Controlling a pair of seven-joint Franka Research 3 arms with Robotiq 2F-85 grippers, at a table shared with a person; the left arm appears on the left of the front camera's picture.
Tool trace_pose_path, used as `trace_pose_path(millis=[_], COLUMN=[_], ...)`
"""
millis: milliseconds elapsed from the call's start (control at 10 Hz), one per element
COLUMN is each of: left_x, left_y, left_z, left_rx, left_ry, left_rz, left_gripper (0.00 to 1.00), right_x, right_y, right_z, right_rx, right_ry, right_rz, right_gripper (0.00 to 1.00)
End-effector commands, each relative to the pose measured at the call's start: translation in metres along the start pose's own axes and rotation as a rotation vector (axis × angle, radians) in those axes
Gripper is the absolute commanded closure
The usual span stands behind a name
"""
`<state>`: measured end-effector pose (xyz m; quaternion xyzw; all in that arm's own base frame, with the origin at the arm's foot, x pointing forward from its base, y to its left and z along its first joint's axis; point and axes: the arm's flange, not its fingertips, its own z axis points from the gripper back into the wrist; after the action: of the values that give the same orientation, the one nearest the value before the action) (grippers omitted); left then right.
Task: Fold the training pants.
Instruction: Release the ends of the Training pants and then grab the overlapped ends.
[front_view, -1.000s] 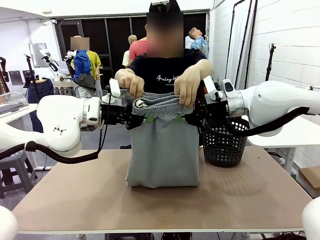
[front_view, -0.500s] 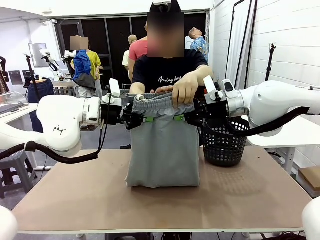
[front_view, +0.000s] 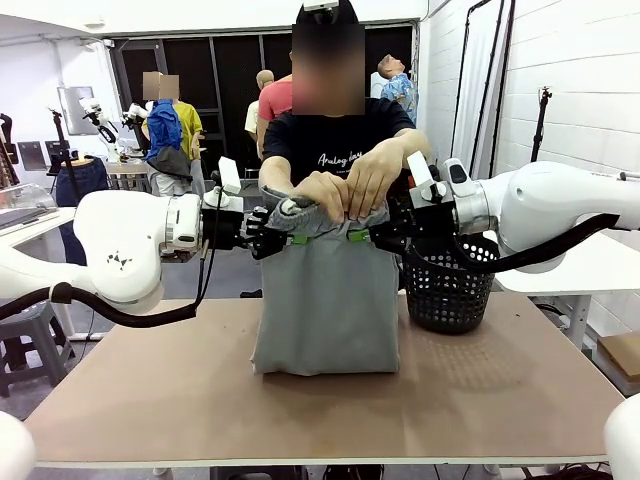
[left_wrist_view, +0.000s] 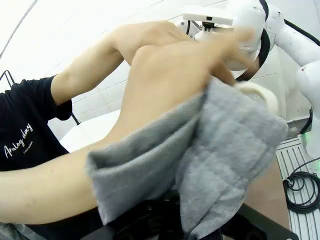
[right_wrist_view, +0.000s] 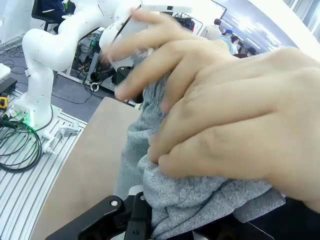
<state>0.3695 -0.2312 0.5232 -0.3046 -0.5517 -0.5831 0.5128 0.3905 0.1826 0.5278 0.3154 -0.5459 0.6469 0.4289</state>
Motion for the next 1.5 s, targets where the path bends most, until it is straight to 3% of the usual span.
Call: trace_pose_path(millis=[0, 1400], left_x=[0.0006, 0.0006], left_y=[0.0004, 0.0004], left_z=[-0.0006, -0.0006], left_rx=[0.004, 0.004], left_ry=[0.000, 0.000], left_rz=[-0.005, -0.005], left_gripper=[1.00, 1.00], right_x=[0.0013, 0.0013], right_y=[0.0018, 0.0018], right_z=[-0.0016, -0.0016], right_rx=[0.006, 0.006], right_ry=[-0.004, -0.004], right_rz=[0.001, 0.001], right_gripper=[1.00, 1.00])
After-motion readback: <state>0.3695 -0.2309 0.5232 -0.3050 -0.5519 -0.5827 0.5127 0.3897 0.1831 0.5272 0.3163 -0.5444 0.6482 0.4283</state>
